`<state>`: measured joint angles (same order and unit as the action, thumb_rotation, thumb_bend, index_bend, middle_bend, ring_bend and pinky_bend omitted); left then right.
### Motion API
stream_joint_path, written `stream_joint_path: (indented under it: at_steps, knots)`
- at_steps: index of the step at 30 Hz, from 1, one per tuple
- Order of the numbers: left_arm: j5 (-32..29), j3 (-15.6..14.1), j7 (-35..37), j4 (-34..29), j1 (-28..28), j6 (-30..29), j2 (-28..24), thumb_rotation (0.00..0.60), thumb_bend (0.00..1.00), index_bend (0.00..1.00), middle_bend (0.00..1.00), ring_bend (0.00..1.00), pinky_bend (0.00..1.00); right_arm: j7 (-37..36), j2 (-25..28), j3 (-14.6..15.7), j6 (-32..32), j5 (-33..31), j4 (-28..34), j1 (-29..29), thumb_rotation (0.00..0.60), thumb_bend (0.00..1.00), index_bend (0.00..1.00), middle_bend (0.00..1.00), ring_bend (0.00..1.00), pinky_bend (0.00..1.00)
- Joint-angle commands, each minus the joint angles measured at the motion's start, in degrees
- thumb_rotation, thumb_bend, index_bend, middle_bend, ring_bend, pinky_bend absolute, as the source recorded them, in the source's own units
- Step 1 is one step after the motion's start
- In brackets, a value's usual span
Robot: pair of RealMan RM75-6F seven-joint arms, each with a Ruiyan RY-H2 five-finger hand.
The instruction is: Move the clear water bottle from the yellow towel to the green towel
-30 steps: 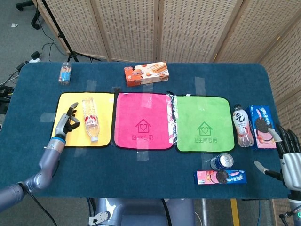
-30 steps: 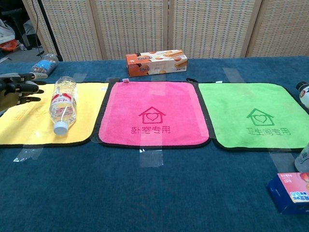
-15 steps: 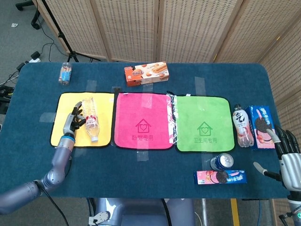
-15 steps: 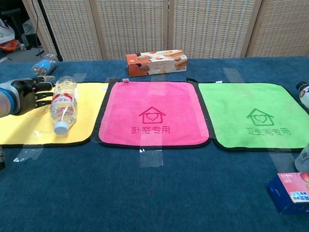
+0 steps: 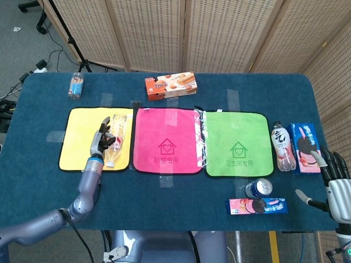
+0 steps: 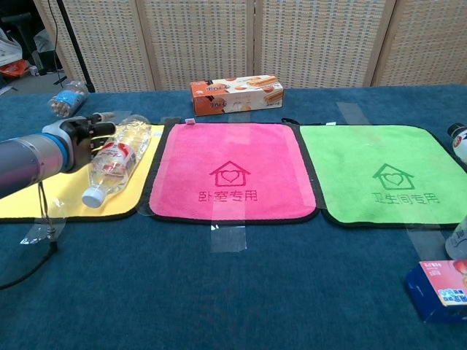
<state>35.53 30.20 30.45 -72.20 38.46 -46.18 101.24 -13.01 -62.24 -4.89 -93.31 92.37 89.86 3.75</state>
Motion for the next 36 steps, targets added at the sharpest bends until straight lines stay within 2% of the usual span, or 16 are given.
stream_joint_path:
  at_steps: [1, 15, 36]
  knots:
    - [-0.2, 0.7, -0.8, 0.2, 1.0, -0.4, 1.3, 0.600, 1.00, 0.00, 0.00, 0.00, 0.00, 0.0, 0.0, 0.0, 0.1, -0.1, 0.0, 0.0, 0.600, 0.00, 0.00, 0.00, 0.00, 0.00]
    - [-0.2, 3.7, -2.3, 2.9, 5.5, -0.5, 8.3, 0.600, 1.00, 0.00, 0.00, 0.00, 0.00, 0.5, 0.0, -0.1, 0.7, -0.5, 0.0, 0.2, 0.600, 0.00, 0.00, 0.00, 0.00, 0.00]
    - [-1.9, 8.1, -6.4, 9.1, 15.6, -0.3, 19.0, 0.600, 1.00, 0.00, 0.00, 0.00, 0.00, -0.4, 0.1, -0.5, 2.2, -2.1, -0.4, 0.7, 0.600, 0.00, 0.00, 0.00, 0.00, 0.00]
